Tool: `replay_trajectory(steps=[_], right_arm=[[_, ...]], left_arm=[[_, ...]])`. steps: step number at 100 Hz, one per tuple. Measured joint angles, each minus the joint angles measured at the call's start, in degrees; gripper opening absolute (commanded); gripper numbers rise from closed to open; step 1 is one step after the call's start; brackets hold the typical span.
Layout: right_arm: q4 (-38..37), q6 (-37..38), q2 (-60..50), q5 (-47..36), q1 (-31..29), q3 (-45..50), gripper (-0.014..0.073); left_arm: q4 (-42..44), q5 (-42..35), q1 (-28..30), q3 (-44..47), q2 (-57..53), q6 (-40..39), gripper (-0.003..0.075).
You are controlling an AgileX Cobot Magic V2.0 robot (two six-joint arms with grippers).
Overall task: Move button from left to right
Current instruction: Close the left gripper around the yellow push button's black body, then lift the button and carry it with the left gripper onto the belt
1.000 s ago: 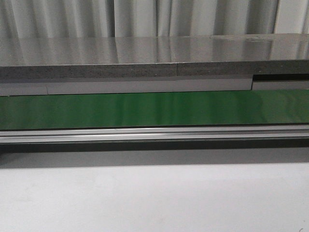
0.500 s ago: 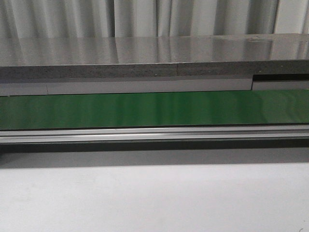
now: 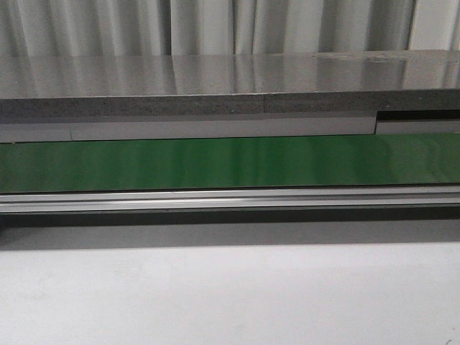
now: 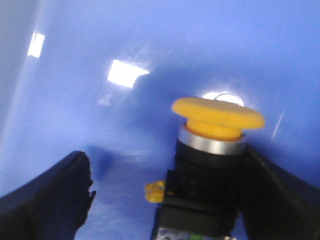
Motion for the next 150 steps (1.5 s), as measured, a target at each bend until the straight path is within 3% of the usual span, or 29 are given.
replay_trajectory(steps=[21, 37, 59, 94, 122, 150], right_arm=[[0.00, 0.00, 0.00, 0.00, 0.00, 0.00, -0.0068], [0.00, 0.00, 0.00, 0.00, 0.00, 0.00, -0.0068], [0.00, 0.00, 0.00, 0.00, 0.00, 0.00, -0.0068], [0.00, 0.00, 0.00, 0.00, 0.00, 0.00, -0.0068], [0.00, 0.00, 0.00, 0.00, 0.00, 0.00, -0.0068], [0.00, 0.00, 0.00, 0.00, 0.00, 0.00, -0.0068]], left_arm=[[-0.24, 0.24, -0.12, 0.00, 0.03, 0.00, 0.0104], [-0.24, 0.37, -0.12, 0.00, 0.03, 0.00, -0.0004], [-0.24, 1.98, -0.12, -0.13, -1.44, 0.00, -0.0012], [-0.60, 3.29, -0.80, -0.13, -14.08, 0.00, -0.0012], [-0.91, 8.72, -5.14, -0.02, -19.23, 1.42, -0.0012], [-1.03, 7.85, -9.59, 3.61, -19.33, 1.65, -0.0011]])
